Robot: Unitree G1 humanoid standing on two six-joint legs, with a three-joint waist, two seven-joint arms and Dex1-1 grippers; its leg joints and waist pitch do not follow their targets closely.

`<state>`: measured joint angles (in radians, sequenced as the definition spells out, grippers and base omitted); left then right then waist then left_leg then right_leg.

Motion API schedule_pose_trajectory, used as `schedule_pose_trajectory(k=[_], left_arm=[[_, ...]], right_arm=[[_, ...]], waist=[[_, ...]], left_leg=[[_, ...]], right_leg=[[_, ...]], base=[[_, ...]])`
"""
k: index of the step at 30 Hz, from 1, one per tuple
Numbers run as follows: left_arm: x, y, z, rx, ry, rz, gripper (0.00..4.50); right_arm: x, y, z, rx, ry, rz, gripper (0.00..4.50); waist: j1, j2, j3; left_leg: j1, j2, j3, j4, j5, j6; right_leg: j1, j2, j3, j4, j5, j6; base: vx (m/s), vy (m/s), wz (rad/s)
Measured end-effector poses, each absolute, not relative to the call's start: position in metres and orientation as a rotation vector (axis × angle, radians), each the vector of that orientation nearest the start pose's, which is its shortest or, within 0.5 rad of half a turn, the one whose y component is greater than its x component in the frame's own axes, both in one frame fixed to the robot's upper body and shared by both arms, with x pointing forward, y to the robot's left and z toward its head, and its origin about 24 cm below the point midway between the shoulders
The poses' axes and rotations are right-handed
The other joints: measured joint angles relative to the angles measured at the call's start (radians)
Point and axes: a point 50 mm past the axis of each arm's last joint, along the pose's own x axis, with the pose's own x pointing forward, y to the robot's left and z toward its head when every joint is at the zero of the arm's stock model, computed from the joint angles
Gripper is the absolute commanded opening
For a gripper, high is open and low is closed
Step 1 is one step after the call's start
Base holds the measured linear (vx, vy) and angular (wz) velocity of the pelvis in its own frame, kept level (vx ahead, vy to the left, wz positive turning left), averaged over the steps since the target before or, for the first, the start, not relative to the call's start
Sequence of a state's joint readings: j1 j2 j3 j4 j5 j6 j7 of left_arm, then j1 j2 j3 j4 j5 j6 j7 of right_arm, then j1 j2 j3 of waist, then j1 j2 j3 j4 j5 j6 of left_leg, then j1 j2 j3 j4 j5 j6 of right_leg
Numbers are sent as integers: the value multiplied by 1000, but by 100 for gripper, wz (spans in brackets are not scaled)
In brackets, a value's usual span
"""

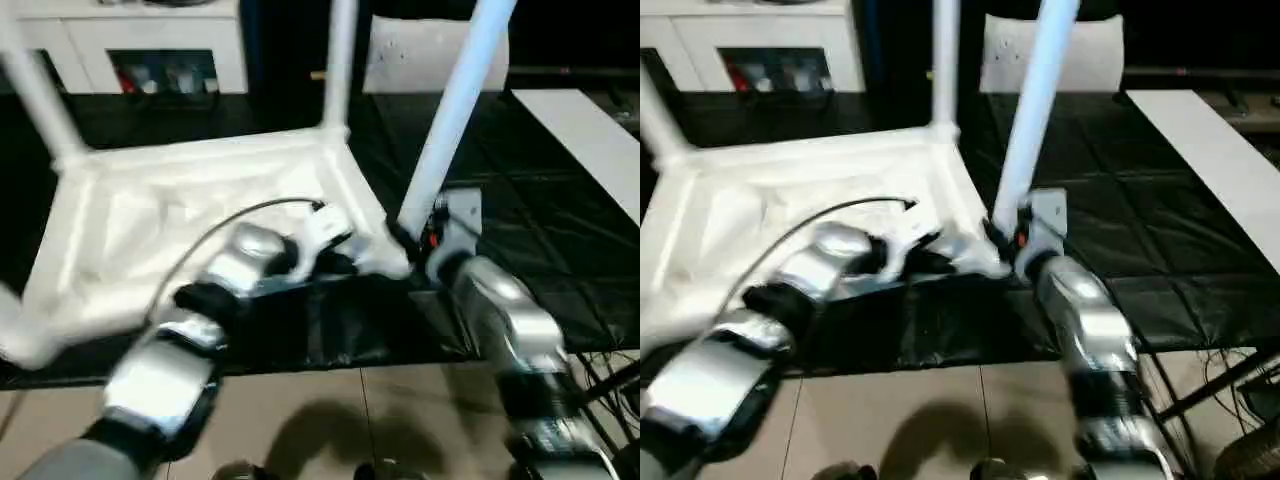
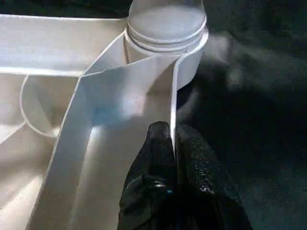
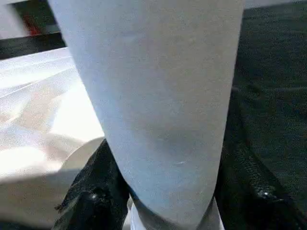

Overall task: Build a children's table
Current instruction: Rotate leg to tighten

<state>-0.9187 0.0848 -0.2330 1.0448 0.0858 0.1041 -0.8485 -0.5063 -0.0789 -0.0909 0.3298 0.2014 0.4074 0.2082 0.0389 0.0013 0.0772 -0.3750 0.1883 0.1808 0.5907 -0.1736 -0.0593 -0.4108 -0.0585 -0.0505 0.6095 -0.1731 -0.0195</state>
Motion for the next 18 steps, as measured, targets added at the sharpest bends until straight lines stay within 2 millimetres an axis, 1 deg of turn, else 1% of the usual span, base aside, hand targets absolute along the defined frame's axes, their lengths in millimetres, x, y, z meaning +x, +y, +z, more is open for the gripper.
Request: schedule_pose_trajectory(k=[3,4,5,6,8,9,10,13,14,16,18], left_arm=[[365,56,68,327,411,-1053,0],[365,57,68,325,411,-1051,0],[365,57,68,324,411,-1050,0],[365,57,68,325,413,-1048,0],[366,57,68,329,412,-1038,0],[367,59,69,337,407,-1037,0],[367,60,69,352,396,-1048,0],[365,70,70,389,376,-1107,0],[364,74,70,404,369,-1129,0],[361,81,69,433,360,-1177,0],[357,90,68,471,348,-1245,0]], right_arm=[[348,-131,79,157,217,238,199],[349,-131,79,157,212,235,234],[349,-130,79,155,207,232,255],[349,-129,79,173,198,229,269],[349,-125,78,201,191,228,279],[349,-125,77,202,189,235,303],[347,-128,77,188,182,254,303],[337,-135,72,152,167,358,323],[335,-137,70,147,171,385,346],[330,-142,69,134,167,441,357],[325,-149,72,88,158,529,378]], waist=[[2,0,0],[2,0,0],[3,0,0],[3,0,0],[1,1,0],[0,1,1],[-1,2,1],[-2,2,1],[-1,2,1],[6,3,2],[17,3,2]], left_leg=[[-9,1,0,0,1,1],[-10,1,-1,0,2,4],[-10,1,-1,0,3,5],[-10,1,0,0,3,5],[-10,1,0,1,3,5],[-10,1,0,1,2,5],[-10,1,0,1,0,1],[-9,1,0,1,0,1],[-9,1,0,0,1,2],[-10,2,0,1,1,2],[-9,2,0,1,1,2]], right_leg=[[-8,0,-2,0,0,-1],[-9,0,-2,0,0,-1],[-9,0,-2,0,0,-1],[-9,0,-2,0,0,-1],[-8,0,-2,0,0,-1],[-8,0,-2,0,1,-2],[-8,0,-2,0,1,-2],[-8,0,-2,0,1,-2],[-8,0,-2,0,1,-2],[-8,0,-3,0,1,-2],[-7,0,-3,0,1,-2]], base=[[0,0,0],[0,0,0],[0,0,0],[0,0,0],[0,0,0],[0,0,0],[0,0,0],[0,0,0],[0,0,0],[0,0,0],[0,0,0]])
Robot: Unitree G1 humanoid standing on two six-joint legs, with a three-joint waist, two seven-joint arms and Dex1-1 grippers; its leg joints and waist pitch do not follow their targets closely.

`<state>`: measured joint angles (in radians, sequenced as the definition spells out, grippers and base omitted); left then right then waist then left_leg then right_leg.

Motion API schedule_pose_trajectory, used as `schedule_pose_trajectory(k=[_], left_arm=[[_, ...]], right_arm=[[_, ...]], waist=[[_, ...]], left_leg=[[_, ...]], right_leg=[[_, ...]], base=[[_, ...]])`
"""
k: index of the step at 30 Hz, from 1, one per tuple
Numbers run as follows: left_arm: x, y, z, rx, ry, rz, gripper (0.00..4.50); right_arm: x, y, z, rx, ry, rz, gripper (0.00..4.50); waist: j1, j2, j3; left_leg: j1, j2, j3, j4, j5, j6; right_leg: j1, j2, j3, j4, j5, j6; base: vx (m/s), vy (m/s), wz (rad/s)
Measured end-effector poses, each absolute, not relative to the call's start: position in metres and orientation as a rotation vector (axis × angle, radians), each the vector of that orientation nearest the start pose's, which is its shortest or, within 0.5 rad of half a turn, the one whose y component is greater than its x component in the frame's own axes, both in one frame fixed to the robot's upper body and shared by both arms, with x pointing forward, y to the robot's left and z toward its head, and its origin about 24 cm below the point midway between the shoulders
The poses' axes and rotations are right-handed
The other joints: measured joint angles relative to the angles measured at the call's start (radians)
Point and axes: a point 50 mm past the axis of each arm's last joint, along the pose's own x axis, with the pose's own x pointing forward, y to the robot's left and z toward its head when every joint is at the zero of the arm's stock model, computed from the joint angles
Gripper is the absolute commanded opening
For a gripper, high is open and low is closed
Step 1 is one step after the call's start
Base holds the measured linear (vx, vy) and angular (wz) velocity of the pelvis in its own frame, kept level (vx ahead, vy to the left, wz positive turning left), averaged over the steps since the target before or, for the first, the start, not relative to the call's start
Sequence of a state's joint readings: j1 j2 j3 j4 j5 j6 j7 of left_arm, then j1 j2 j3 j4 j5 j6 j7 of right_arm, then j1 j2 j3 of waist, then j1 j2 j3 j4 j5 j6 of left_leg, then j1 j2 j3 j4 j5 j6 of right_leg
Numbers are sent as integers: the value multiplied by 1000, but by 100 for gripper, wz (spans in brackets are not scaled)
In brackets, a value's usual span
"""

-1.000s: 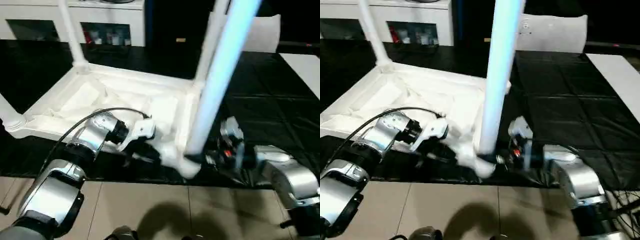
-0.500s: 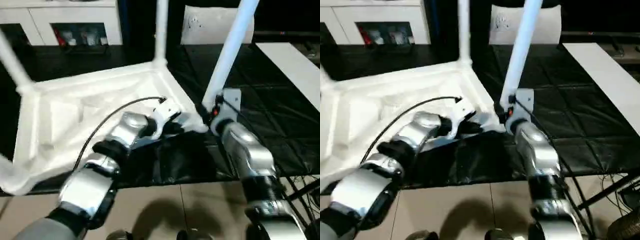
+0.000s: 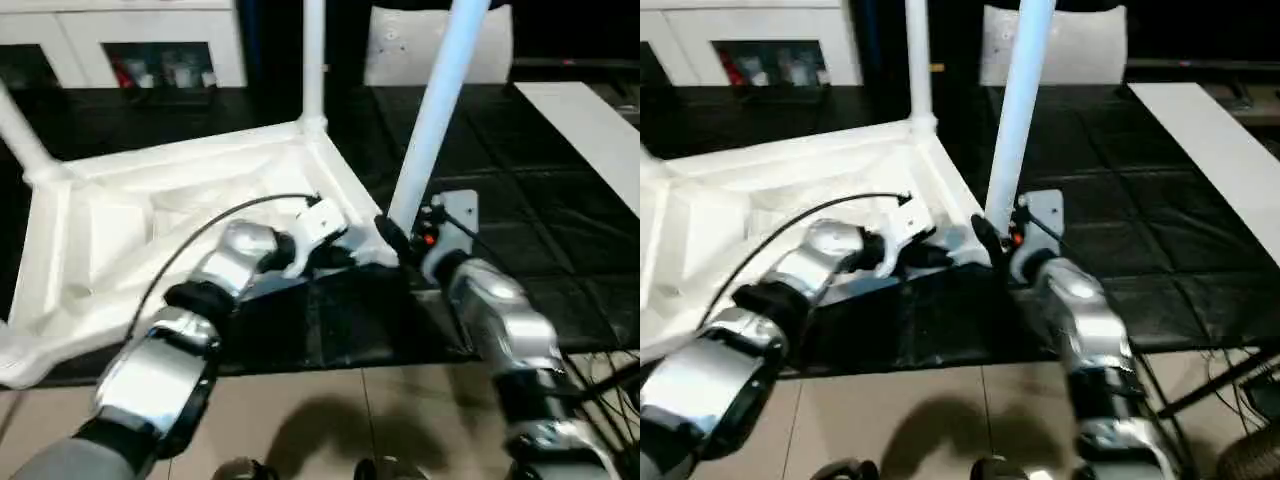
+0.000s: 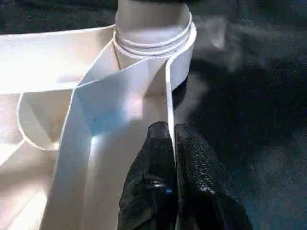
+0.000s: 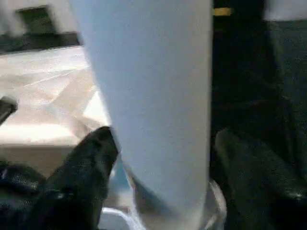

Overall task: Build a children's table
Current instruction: Rotate leg to tighten

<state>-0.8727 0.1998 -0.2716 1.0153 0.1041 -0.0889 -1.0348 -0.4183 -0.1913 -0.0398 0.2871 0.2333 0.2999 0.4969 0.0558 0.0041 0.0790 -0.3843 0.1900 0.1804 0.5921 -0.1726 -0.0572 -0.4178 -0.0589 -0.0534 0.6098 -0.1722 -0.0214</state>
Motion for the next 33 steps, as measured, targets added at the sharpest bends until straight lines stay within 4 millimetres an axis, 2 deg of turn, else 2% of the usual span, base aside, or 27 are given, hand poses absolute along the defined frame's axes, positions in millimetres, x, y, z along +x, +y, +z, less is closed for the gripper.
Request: schedule_pose_trajectory(k=[2,6,11,15,22,33], left_arm=[[352,97,68,497,347,-1320,0],[344,112,69,514,375,-1450,0],[334,124,71,512,422,-1605,0],[328,130,72,535,447,-1683,0],[323,129,73,576,453,-1743,0],[322,130,75,579,461,-1747,0]], right_arm=[[317,-158,74,35,162,631,396],[303,-161,73,-9,198,843,396],[288,-168,79,-66,251,1113,396],[280,-164,78,-47,287,1254,361],[274,-160,75,-26,336,1365,292],[271,-157,76,-8,341,1408,209]], waist=[[10,0,0],[36,0,0],[50,0,0],[66,0,0],[85,0,0],[86,-1,0]], left_leg=[[0,0,0,1,0,0],[1,0,0,3,0,0],[1,1,1,5,0,1],[0,3,1,5,0,1],[0,3,1,8,0,1],[0,3,0,8,0,1]], right_leg=[[1,0,0,0,0,0],[3,-1,0,0,0,0],[4,-2,-1,0,0,0],[5,-2,-4,1,0,0],[6,-3,-5,2,0,0],[6,-3,-6,2,0,0]], base=[[0,0,0],[0,0,0],[0,0,0],[0,0,0],[0,0,0],[0,0,0]])
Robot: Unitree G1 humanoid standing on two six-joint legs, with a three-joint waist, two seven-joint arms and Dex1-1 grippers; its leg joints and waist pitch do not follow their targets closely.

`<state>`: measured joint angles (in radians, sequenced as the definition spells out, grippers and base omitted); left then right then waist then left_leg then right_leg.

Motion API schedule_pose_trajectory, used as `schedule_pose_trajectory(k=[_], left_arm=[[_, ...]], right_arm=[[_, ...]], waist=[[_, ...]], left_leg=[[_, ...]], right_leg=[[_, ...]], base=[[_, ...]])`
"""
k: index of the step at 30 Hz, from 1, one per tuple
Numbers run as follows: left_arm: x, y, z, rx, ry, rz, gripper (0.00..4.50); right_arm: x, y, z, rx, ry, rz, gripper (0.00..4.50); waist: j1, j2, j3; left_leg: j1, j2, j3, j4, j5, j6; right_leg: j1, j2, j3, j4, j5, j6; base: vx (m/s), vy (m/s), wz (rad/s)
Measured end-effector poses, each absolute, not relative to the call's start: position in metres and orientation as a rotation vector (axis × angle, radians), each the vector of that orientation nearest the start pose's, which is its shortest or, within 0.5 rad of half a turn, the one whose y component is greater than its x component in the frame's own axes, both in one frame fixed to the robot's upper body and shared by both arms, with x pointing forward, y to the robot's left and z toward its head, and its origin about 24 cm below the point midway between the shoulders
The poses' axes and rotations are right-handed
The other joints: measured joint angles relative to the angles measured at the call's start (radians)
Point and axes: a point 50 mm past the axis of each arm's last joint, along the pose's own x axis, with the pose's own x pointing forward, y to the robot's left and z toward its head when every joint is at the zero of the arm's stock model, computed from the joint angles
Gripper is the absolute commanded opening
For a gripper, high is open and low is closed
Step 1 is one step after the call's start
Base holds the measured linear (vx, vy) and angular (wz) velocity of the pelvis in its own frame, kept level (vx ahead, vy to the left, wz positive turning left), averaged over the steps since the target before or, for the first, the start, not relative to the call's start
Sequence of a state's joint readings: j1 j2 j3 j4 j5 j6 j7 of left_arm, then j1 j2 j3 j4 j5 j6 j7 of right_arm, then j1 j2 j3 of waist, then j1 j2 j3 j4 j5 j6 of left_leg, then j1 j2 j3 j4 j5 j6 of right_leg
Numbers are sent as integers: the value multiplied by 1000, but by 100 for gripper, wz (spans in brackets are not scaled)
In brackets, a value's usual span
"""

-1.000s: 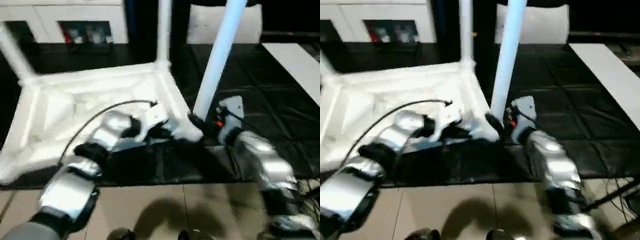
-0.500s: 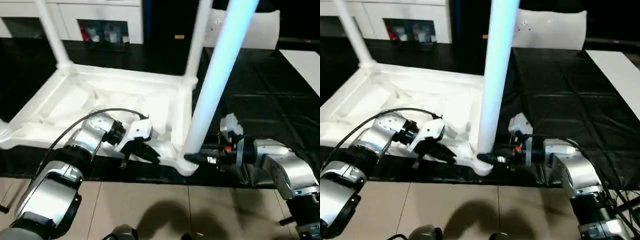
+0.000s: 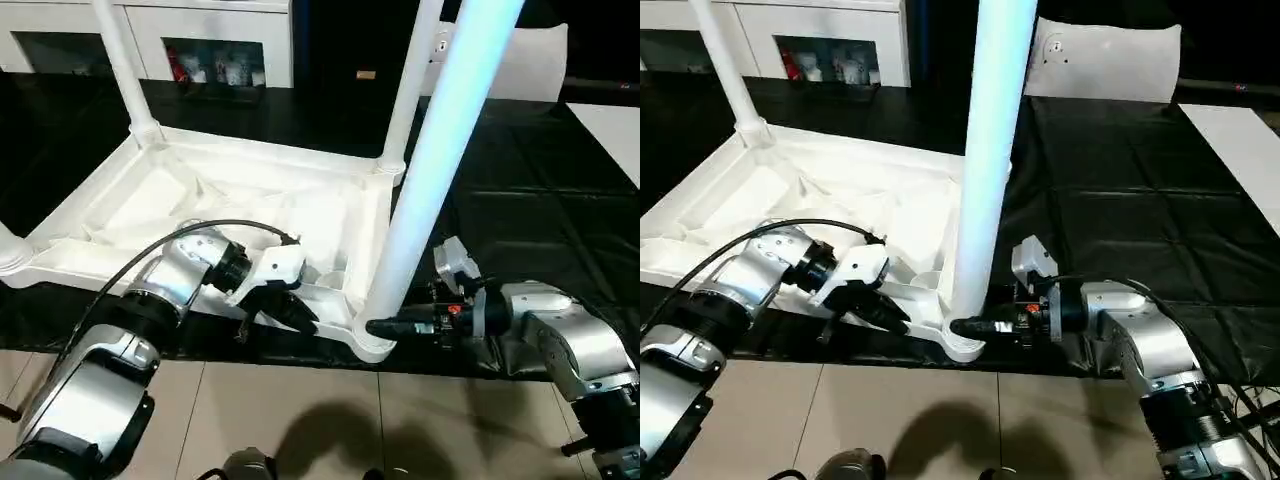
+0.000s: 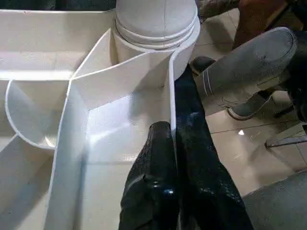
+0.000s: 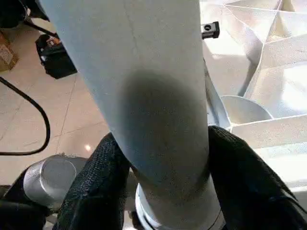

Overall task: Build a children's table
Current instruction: Rotate leg to tighten

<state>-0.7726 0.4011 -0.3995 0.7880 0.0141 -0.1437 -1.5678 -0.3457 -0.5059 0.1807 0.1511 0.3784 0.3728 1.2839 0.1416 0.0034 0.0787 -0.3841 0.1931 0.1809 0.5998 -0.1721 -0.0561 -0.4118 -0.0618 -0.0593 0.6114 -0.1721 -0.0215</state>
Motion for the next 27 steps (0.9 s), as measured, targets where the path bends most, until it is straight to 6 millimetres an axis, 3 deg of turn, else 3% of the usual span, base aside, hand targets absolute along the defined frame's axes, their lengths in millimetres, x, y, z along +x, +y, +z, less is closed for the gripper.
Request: schedule_pose_trajectory(k=[6,9,13,19,23,25,27], left_arm=[[320,130,75,530,466,-1746,0],[324,133,74,504,473,-1663,0],[337,126,70,482,462,-1456,0],[352,86,64,343,450,-1186,0],[357,74,64,307,440,-1088,0],[359,73,65,312,433,-1068,0],[360,73,67,318,429,-1064,0]], right_arm=[[267,-155,76,32,333,1385,206],[271,-149,72,57,294,1273,206],[289,-141,67,102,253,960,203],[324,-132,67,150,252,517,202],[337,-124,70,171,253,372,202],[340,-121,72,169,242,349,258],[341,-118,73,181,228,346,272]], waist=[[0,0,0],[-6,0,0],[-43,0,0],[-92,-2,0],[-97,-2,0],[-95,-2,1],[-94,-2,0]], left_leg=[[0,0,0,0,0,0],[2,0,0,0,0,-1],[5,-1,-2,0,3,-4],[9,-1,-3,0,3,-4],[9,0,-5,-6,3,-5],[8,0,-5,-9,3,-6],[5,0,-5,-9,3,-6]], right_leg=[[0,0,0,0,0,0],[0,0,0,1,0,0],[2,0,0,1,-1,3],[3,0,-2,0,1,3],[2,2,-4,-1,2,1],[0,2,-4,-1,3,-1],[-2,2,-5,-1,3,-1]], base=[[0,0,0],[0,0,0],[0,0,0],[0,0,0],[0,0,0],[0,0,0],[0,0,0]])
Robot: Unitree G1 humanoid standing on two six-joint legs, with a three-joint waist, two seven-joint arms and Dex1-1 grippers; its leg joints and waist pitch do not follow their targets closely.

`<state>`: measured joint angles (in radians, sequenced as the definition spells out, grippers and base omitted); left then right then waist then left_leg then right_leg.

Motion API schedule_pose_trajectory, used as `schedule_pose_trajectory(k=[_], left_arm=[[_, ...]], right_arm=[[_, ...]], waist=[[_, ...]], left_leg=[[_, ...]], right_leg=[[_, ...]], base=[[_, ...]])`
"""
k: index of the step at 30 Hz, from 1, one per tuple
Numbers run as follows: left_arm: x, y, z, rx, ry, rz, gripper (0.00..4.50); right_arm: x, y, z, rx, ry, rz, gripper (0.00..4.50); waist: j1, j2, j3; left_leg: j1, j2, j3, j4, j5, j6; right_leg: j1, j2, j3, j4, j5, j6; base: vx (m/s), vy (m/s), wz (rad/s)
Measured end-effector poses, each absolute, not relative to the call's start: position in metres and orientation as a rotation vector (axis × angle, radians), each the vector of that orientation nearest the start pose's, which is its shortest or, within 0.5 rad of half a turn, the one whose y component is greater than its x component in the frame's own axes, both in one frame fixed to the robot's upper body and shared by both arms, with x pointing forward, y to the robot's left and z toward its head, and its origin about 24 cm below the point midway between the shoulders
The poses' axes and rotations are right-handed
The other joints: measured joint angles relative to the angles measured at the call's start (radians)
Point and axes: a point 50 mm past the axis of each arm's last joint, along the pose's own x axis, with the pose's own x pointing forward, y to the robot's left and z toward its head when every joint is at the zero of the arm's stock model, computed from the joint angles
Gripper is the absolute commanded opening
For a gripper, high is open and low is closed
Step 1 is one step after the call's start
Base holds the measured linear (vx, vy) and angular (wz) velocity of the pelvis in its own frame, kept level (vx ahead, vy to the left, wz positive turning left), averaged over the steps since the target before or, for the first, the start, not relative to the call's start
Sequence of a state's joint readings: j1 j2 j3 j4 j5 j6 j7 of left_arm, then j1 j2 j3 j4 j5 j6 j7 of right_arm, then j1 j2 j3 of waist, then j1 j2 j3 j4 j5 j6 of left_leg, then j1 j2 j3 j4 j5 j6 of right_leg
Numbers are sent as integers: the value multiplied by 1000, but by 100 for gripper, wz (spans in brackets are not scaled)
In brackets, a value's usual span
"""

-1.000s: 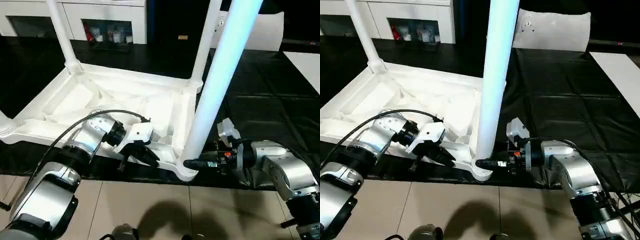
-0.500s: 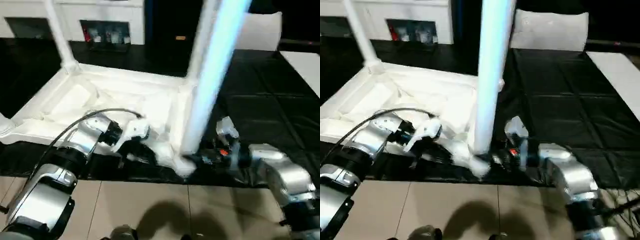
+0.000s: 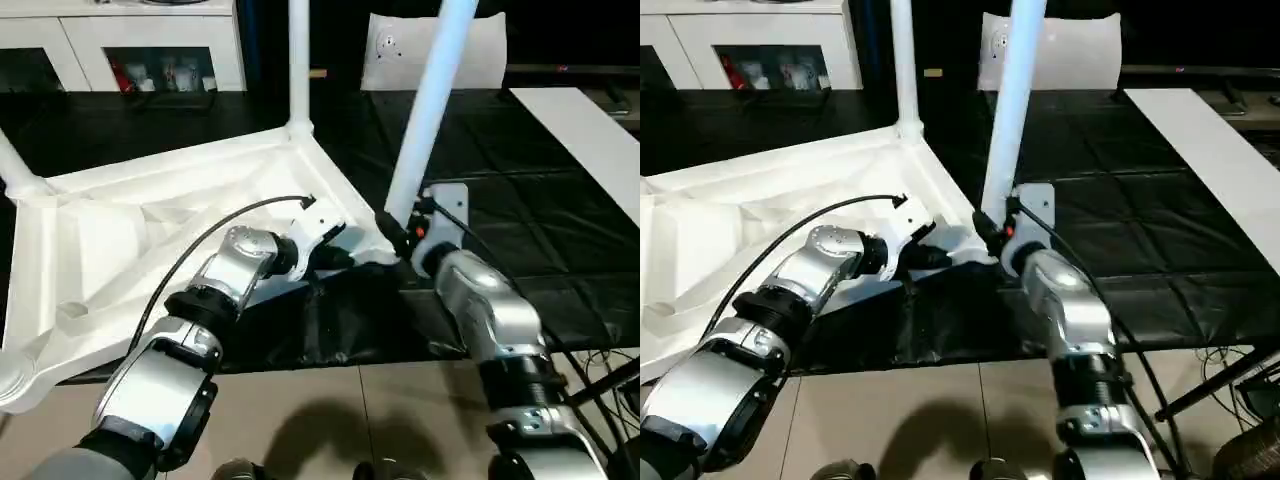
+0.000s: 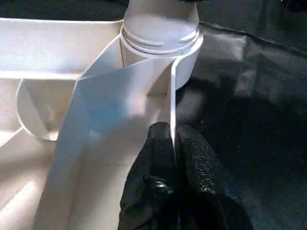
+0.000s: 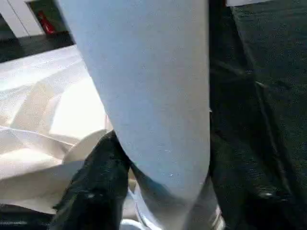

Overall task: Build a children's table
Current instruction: Rotate leg to tighten

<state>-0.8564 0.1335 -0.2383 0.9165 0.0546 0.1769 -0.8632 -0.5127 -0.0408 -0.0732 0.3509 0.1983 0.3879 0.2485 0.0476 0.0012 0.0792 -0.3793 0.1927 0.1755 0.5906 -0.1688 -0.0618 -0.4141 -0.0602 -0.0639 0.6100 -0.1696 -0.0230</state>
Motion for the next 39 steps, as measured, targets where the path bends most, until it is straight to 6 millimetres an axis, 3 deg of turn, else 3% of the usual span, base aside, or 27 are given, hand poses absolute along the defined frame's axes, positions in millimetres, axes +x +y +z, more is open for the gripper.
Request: schedule_pose_trajectory(k=[9,13,16,26,33,39], left_arm=[[358,88,70,393,414,-1146,0],[348,104,70,470,398,-1301,0],[345,111,72,516,406,-1384,0],[328,120,74,533,480,-1665,0],[322,116,75,582,497,-1774,0],[321,115,76,591,496,-1789,0]], right_arm=[[333,-122,72,138,199,471,353],[320,-144,70,69,191,615,394],[310,-148,73,34,194,744,420],[281,-164,82,-40,264,1174,420],[270,-162,81,-25,329,1357,364],[267,-159,80,-6,339,1393,323]], waist=[[3,0,0],[22,-1,1],[42,-1,1],[70,-1,1],[88,-1,1],[95,-1,1]], left_leg=[[-5,0,0,1,0,0],[-5,0,0,1,0,0],[-4,0,0,3,1,1],[-4,0,1,5,1,3],[-4,0,2,6,1,3],[-5,-1,2,6,1,3]], right_leg=[[-4,0,0,0,1,-1],[-3,-1,-1,0,0,-1],[-1,-1,-1,0,1,-1],[1,-5,-3,1,1,-1],[2,-7,-4,1,1,-1],[2,-7,-4,1,1,-1]], base=[[0,0,0],[0,0,0],[0,0,0],[0,0,0],[0,0,0],[0,0,0]])
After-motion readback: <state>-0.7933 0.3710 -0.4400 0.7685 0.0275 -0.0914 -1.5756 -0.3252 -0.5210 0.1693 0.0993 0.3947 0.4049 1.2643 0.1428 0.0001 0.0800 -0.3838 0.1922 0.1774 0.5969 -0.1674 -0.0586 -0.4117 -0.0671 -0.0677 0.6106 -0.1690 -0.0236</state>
